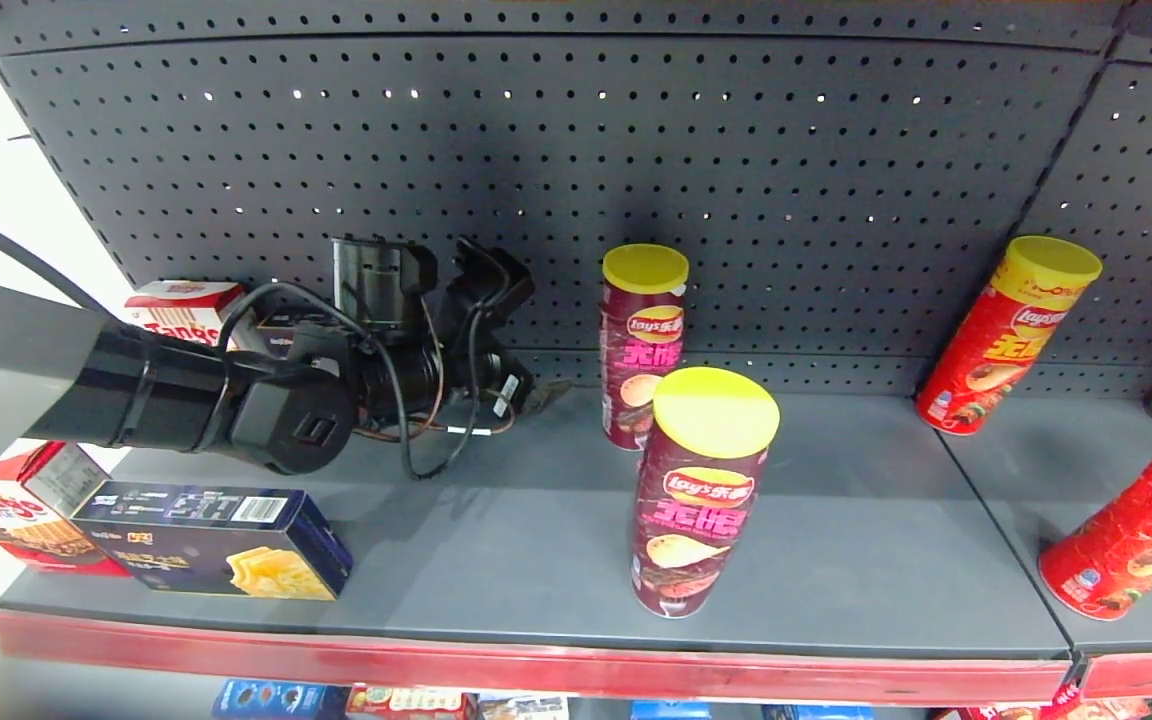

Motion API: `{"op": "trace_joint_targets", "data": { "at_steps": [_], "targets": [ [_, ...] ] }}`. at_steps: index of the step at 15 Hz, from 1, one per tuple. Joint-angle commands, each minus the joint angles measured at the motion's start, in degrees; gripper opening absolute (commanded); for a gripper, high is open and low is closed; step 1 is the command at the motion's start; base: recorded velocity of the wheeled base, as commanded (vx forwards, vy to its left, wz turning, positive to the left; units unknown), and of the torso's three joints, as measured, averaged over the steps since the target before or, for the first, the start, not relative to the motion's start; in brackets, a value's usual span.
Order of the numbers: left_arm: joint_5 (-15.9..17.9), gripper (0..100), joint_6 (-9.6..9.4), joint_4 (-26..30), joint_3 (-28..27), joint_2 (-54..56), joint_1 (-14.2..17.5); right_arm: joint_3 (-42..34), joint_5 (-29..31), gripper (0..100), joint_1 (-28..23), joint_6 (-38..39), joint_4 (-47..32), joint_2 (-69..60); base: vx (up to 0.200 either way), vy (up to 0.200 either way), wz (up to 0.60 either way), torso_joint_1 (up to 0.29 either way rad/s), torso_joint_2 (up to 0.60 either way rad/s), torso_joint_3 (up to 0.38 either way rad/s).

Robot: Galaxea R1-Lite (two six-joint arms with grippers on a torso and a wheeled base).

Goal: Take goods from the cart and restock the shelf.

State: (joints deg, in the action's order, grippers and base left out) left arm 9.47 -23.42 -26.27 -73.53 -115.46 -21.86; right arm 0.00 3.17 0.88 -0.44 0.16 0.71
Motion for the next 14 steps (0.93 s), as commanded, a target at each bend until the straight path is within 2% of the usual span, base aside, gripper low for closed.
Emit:
{"op": "trace_joint_targets", "data": {
  "at_steps": [1, 4, 14],
  "targets": [
    [-1.12, 100, -0.05, -0.10, -0.91, -1.53, -0.47, 0.00, -0.01, 100, 0.00, 0.00, 0.02, 0.08, 0.000, 0.000, 0.00, 0.000, 0.00, 0.000],
    [-4.02, 100, 0.22, -3.26, -2.40, -3.55, -1.70, 0.00, -0.01, 100, 0.00, 0.00, 0.02, 0.08, 0.000, 0.000, 0.00, 0.000, 0.00, 0.000],
    [-4.37, 100, 0.57, -3.52, -3.63, -5.39, -3.98, 0.00, -0.01, 100, 0.00, 0.00, 0.02, 0.08, 0.000, 0.000, 0.00, 0.000, 0.00, 0.000]
  ]
}}
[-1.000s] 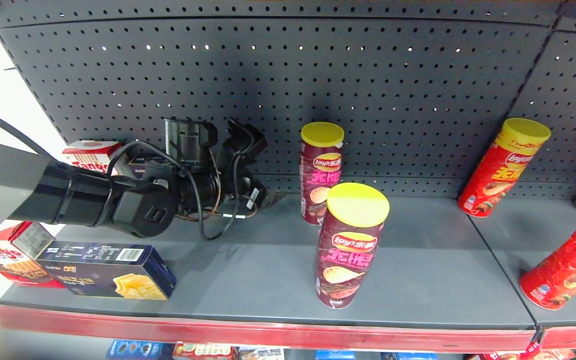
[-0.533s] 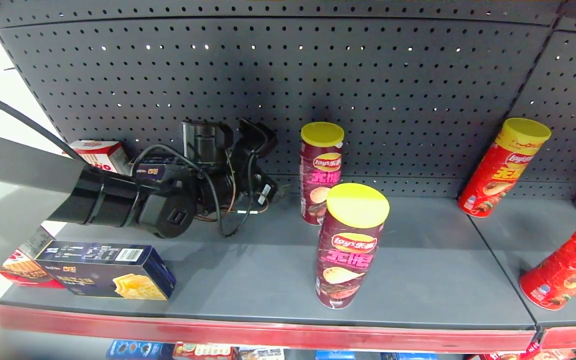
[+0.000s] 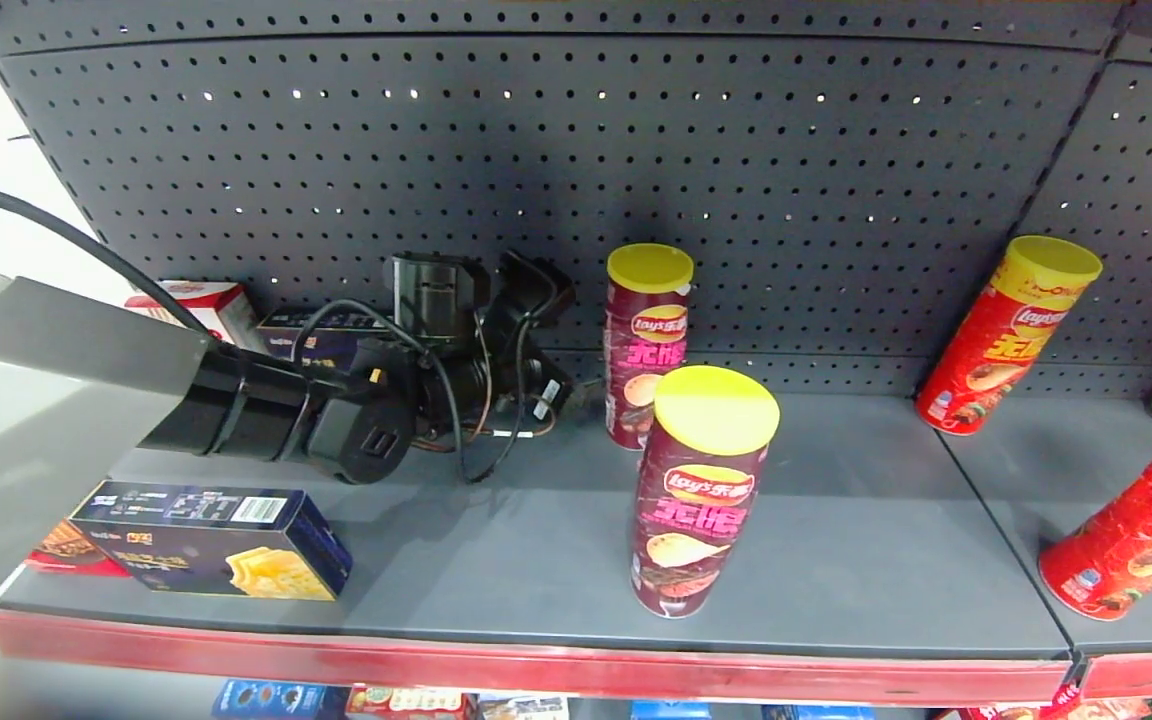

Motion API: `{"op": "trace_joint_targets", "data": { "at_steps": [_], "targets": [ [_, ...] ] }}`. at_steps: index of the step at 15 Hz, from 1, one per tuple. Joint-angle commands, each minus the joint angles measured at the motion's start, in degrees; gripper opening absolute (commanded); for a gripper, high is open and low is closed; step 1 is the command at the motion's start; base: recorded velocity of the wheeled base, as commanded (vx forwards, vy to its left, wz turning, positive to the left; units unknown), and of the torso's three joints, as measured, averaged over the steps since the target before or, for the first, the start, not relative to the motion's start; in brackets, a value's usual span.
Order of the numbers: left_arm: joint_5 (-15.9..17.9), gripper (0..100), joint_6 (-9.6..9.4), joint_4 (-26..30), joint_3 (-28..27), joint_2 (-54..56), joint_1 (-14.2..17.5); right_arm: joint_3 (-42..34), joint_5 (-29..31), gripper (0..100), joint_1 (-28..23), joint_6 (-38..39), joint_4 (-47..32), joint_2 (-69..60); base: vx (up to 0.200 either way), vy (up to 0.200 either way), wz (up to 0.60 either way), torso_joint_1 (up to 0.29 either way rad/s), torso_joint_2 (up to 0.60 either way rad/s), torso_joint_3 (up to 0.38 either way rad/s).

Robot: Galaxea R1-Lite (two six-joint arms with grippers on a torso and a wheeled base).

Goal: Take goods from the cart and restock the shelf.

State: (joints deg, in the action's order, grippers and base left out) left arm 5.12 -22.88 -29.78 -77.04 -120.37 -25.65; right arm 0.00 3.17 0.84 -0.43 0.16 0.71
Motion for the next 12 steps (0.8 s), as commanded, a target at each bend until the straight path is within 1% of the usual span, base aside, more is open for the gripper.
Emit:
{"op": "trace_joint_targets", "data": {
  "at_steps": [1, 4, 5, 7, 8, 9, 10, 12],
  "targets": [
    [-0.20, 100, 0.03, -0.01, -0.30, -0.57, -0.19, 0.00, -0.01, 100, 0.04, -0.01, 0.02, 0.08, 0.000, 0.000, 0.00, 0.000, 0.00, 0.000],
    [-0.55, 100, 0.12, -0.19, 0.49, -0.04, -0.10, 0.00, -0.01, 100, 0.04, -0.01, 0.02, 0.08, 0.000, 0.000, 0.00, 0.000, 0.00, 0.000],
    [-1.69, 100, 0.56, -0.36, 1.37, 1.54, 0.42, 0.09, -0.01, 100, 0.04, -0.01, 0.02, 0.08, 0.000, 0.000, 0.00, 0.000, 0.00, 0.000],
    [-3.36, 100, 4.78, -1.86, 5.94, 7.96, 1.39, 0.00, -0.01, 100, 0.04, -0.01, 0.02, 0.08, 0.000, 0.000, 0.00, 0.000, 0.00, 0.000],
    [-4.59, 100, 6.45, -1.95, 7.61, 10.86, 1.74, 0.09, -0.01, 100, 0.04, -0.01, 0.02, 0.08, 0.000, 0.000, 0.00, 0.000, 0.00, 0.000],
    [-6.35, 100, 6.89, -2.03, 11.65, 16.83, 2.27, 0.00, -0.01, 100, 0.04, -0.01, 0.02, 0.08, 0.000, 0.000, 0.00, 0.000, 0.00, 0.000],
    [-7.49, 100, 6.89, -1.95, 15.70, 23.25, 2.27, 0.00, -0.01, 100, 0.04, -0.01, 0.02, 0.08, 0.000, 0.000, 0.00, 0.000, 0.00, 0.000],
    [-9.60, 100, 6.62, -1.86, 20.44, 32.22, 2.09, 0.00, -0.01, 100, 0.04, -0.01, 0.02, 0.08, 0.000, 0.000, 0.00, 0.000, 0.00, 0.000]
  ]
}}
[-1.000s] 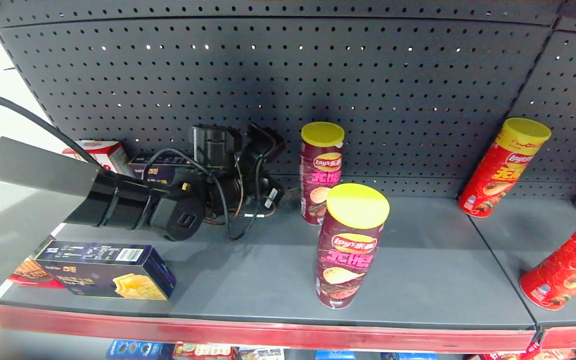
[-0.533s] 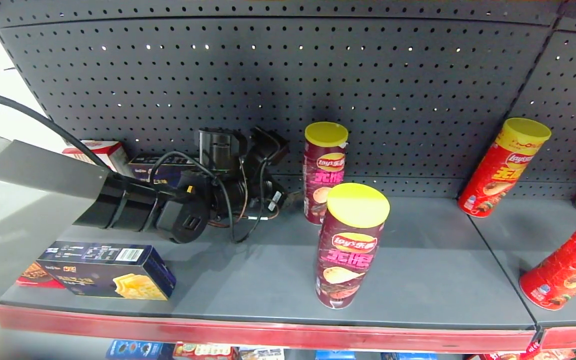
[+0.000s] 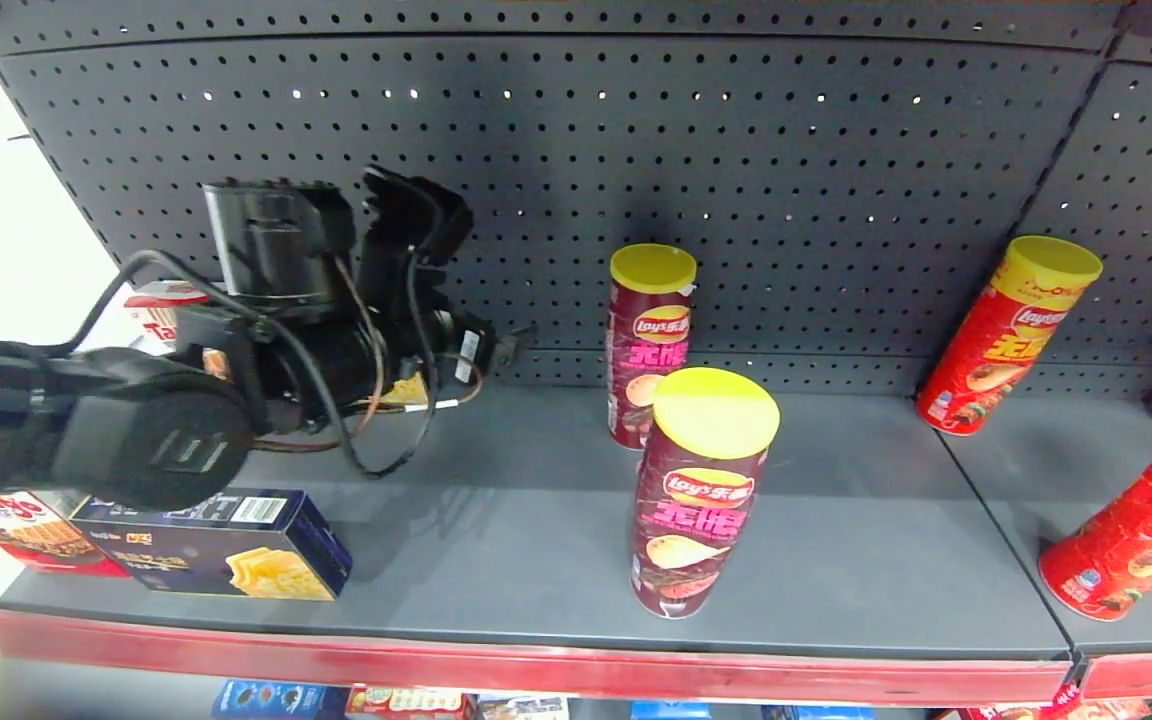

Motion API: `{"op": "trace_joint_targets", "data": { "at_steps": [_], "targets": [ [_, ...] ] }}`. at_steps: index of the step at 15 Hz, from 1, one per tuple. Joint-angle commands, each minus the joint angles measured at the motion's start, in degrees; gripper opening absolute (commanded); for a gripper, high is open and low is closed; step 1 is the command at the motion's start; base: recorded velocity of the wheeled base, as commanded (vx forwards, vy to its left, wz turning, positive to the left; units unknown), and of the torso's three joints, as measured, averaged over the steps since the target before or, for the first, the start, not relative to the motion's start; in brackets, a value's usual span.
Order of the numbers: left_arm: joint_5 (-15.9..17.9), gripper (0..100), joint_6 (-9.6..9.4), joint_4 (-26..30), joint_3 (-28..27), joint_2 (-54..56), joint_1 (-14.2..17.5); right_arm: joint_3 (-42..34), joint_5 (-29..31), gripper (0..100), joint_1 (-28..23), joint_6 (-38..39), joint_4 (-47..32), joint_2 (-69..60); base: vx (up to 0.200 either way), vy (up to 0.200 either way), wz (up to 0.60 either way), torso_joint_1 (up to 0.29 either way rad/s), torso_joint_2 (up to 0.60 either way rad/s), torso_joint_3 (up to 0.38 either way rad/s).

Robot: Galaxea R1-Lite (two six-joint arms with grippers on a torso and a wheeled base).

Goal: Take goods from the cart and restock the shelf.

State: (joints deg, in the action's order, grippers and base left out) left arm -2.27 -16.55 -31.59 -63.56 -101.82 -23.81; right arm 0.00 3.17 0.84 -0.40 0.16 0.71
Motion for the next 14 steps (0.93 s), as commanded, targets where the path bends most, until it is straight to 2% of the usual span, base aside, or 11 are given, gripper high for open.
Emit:
{"op": "trace_joint_targets", "data": {
  "at_steps": [1, 3, 5, 6, 7, 8, 9, 10, 12, 14],
  "targets": [
    [-2.30, 100, 0.21, -0.05, 7.31, 14.54, 0.25, 0.00, -0.01, 100, 0.04, -0.04, 0.02, 0.08, 0.000, 0.000, 0.00, 0.000, 0.00, 0.000],
    [-7.66, 100, 0.30, -0.23, 15.66, 25.26, -0.10, 0.09, -0.01, 100, 0.13, -0.13, 0.02, 0.08, 0.000, 0.000, 0.00, 0.000, 0.00, 0.000],
    [-8.28, 100, 0.30, -0.41, 25.51, 33.88, 0.43, 0.00, -1.24, 100, 0.13, -0.39, 0.02, 0.08, 0.000, 0.000, 0.00, 0.000, 0.00, 0.000],
    [-8.28, 100, 0.30, -0.41, 25.51, 33.88, 0.43, 0.00, -1.24, 100, 0.13, -0.39, 0.02, 0.08, 0.000, 0.000, 0.00, 0.000, 0.00, 0.000],
    [-8.54, 100, 0.73, -0.41, 31.83, 39.50, 1.04, 0.09, -1.41, 100, 0.13, -0.13, 0.02, 0.26, 0.000, 0.000, 0.00, 0.000, 0.00, 0.000],
    [-8.46, 100, 0.65, -0.41, 33.24, 41.35, 3.24, 1.41, -2.73, 100, 0.74, 0.23, 0.46, 1.31, 0.000, 0.000, 0.00, 0.000, 0.00, 0.000],
    [-8.28, 100, 0.73, -0.41, 32.98, 42.05, 4.65, 13.18, -3.35, 100, 0.39, 1.72, 0.90, 11.60, 0.000, 0.000, 0.00, 0.000, 0.00, 0.000],
    [-8.46, 100, 0.82, -0.23, 33.33, 42.31, 4.65, 24.26, -4.14, 100, 1.18, 4.62, -0.16, 24.87, 0.000, 0.000, 0.00, 0.000, 0.00, 0.000],
    [-8.37, 100, 0.82, -0.41, 34.03, 42.31, 4.65, 28.65, -11.26, 100, 6.28, -0.30, -0.60, 31.11, 0.000, 0.000, 0.00, 0.000, 0.00, 0.000],
    [-8.02, 100, 0.91, -0.41, 34.91, 43.10, 4.74, 30.41, -13.45, 100, 12.96, -4.70, 0.02, 40.69, 0.000, 0.000, 0.00, 0.000, 0.00, 0.000]
  ]
}}
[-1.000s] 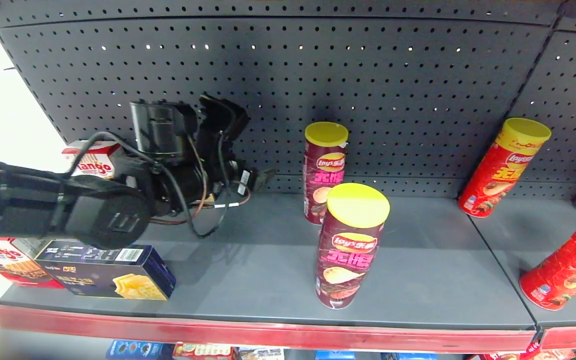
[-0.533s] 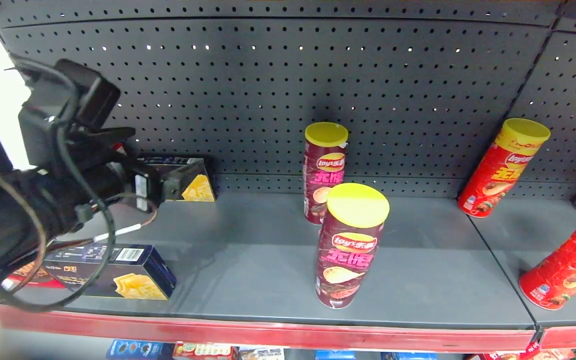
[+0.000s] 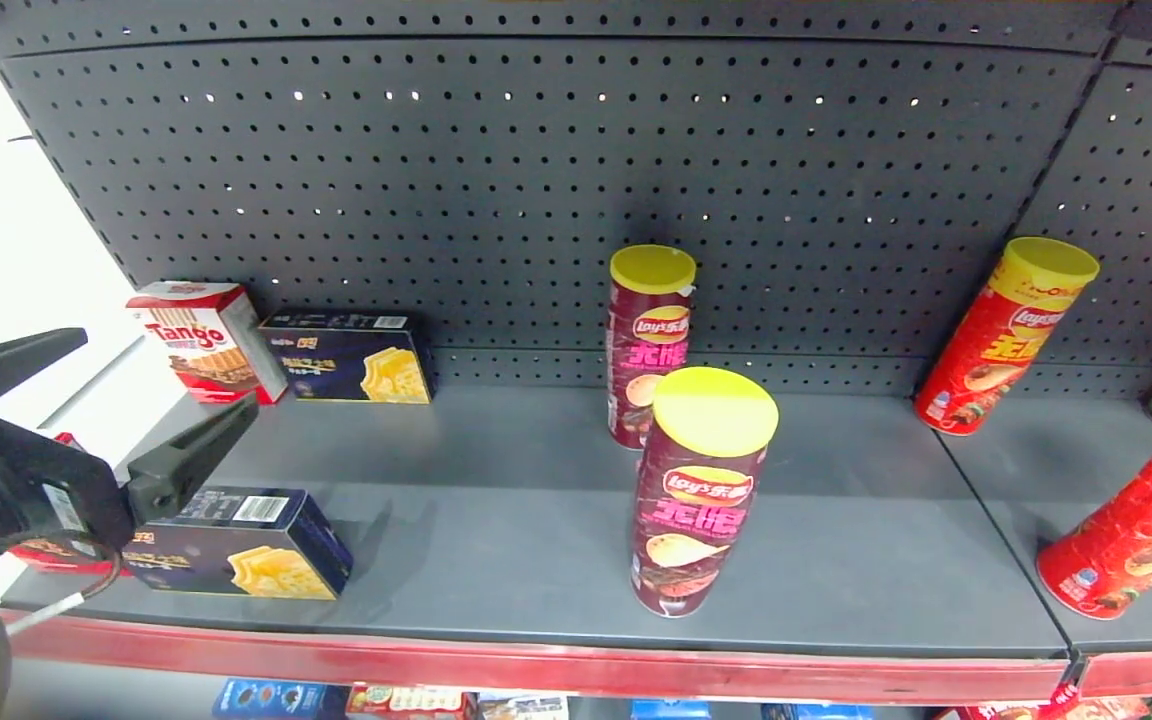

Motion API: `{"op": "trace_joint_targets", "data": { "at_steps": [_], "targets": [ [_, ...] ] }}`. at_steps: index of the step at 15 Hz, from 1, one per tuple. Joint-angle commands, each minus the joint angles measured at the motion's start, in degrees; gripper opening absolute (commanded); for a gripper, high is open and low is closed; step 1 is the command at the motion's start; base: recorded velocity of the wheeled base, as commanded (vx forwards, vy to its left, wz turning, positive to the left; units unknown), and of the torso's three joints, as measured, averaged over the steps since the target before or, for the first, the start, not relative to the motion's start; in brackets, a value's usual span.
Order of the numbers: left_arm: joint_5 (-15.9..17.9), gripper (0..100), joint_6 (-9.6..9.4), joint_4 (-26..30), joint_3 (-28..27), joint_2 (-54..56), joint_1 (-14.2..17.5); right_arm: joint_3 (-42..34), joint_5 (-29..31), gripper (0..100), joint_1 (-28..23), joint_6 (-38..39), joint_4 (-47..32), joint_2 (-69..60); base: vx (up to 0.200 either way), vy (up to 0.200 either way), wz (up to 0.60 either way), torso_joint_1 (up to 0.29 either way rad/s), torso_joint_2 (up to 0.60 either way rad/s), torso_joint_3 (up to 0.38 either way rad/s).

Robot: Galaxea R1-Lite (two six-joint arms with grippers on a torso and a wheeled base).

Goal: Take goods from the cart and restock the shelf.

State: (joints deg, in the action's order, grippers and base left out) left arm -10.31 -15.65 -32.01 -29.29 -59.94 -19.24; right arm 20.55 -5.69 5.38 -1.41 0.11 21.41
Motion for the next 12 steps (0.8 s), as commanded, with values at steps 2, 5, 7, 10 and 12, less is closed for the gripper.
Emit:
{"op": "trace_joint_targets", "data": {
  "at_steps": [2, 5, 7, 10, 12],
  "targets": [
    [0.03, 100, -0.08, 0.02, 3.28, 2.90, 0.87, 10.82, -3.01, 100, 19.06, -5.35, 1.38, 28.25, 0.000, 0.000, 0.00, 0.000, 0.00, 0.000],
    [-0.23, 100, -0.52, 0.81, 6.71, 7.38, 2.01, 9.77, -0.11, 100, 26.00, -5.27, 4.55, 36.86, 0.000, 0.000, 0.00, 0.000, 0.00, 0.000],
    [-1.11, 100, -0.61, 0.90, 7.06, 8.35, 2.10, 10.56, 0.07, 100, 26.35, -5.44, 5.69, 42.05, 0.000, 0.000, 0.00, 0.000, 0.00, 0.000],
    [-1.02, 100, -0.52, 0.90, 6.44, 8.53, 2.01, 11.79, 2.35, 100, 27.32, -5.53, 7.80, 48.64, 0.000, 0.000, 0.00, 0.000, 0.00, 0.000],
    [-0.94, 100, -0.43, 0.90, 6.00, 8.35, 2.01, 13.11, 3.14, 100, 28.55, -5.53, 9.29, 52.33, 0.000, 0.000, 0.00, 0.000, 0.00, 0.000]
  ]
}}
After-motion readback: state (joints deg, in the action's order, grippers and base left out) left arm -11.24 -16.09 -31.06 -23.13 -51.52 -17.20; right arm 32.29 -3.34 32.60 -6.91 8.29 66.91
